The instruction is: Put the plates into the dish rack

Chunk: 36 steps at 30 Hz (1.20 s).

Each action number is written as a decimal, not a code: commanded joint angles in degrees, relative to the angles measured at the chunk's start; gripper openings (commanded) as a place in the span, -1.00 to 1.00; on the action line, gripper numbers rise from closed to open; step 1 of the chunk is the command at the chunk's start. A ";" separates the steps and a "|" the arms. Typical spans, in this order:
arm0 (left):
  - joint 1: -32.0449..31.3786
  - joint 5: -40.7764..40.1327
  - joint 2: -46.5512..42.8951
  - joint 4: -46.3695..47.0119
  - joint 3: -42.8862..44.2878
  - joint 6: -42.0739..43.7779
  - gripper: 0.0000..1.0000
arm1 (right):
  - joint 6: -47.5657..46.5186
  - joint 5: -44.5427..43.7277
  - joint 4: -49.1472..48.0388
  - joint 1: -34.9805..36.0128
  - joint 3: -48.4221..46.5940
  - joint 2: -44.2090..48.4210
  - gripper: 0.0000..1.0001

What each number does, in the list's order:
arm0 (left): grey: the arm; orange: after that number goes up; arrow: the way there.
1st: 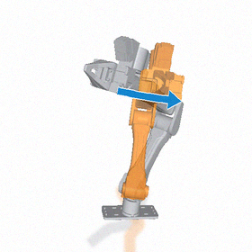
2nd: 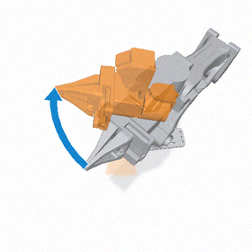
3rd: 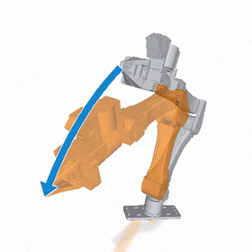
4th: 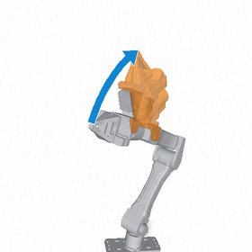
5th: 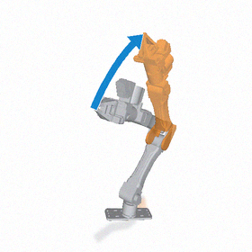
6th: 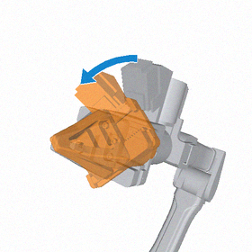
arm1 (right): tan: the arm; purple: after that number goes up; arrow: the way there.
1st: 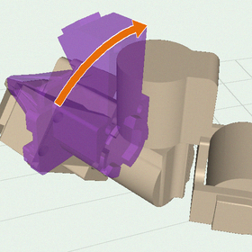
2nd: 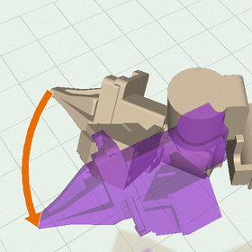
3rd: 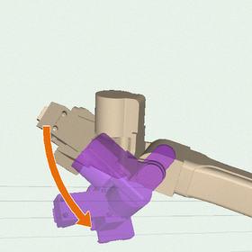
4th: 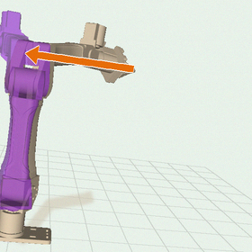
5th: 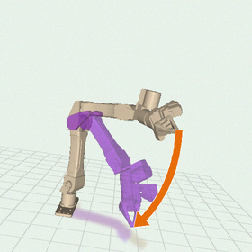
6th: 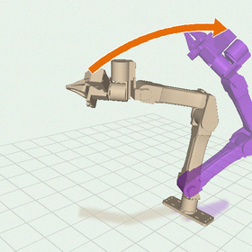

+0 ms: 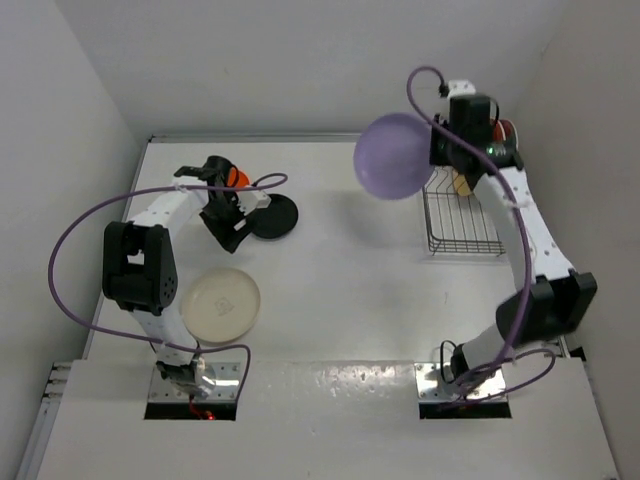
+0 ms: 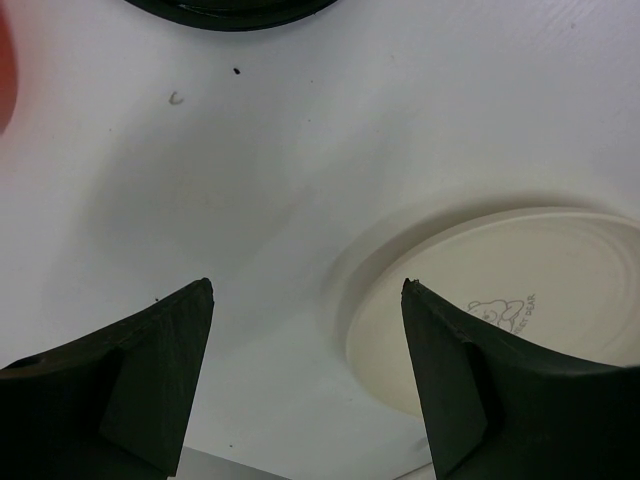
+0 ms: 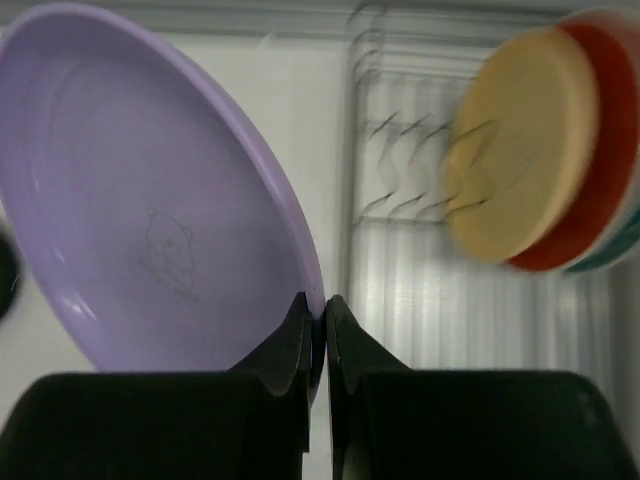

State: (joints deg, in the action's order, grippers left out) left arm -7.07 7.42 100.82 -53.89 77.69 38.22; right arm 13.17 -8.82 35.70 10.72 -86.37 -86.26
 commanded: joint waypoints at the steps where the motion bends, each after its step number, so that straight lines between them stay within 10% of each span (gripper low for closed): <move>1: 1.26 -0.92 -1.50 -0.08 -0.96 -0.69 0.61 | -11.13 -12.43 4.29 -4.56 -20.68 -8.56 -1.00; 9: 4.96 -1.97 -0.97 -0.08 -2.10 -1.21 0.61 | -34.06 -41.87 -18.18 -9.31 -22.98 -17.45 -1.00; 29: 10.32 -1.44 3.07 0.45 -0.43 -1.21 0.63 | -58.85 -60.96 -63.81 -4.30 -2.93 -27.99 -1.00; 36: 10.85 -0.39 4.21 -0.08 0.09 -1.21 0.63 | -54.16 -60.88 -58.23 -2.90 -1.52 -29.40 -1.00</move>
State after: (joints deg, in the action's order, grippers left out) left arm 3.07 5.78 104.07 -53.52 75.94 36.84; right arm -42.44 -65.73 -22.41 8.01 -87.74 -116.66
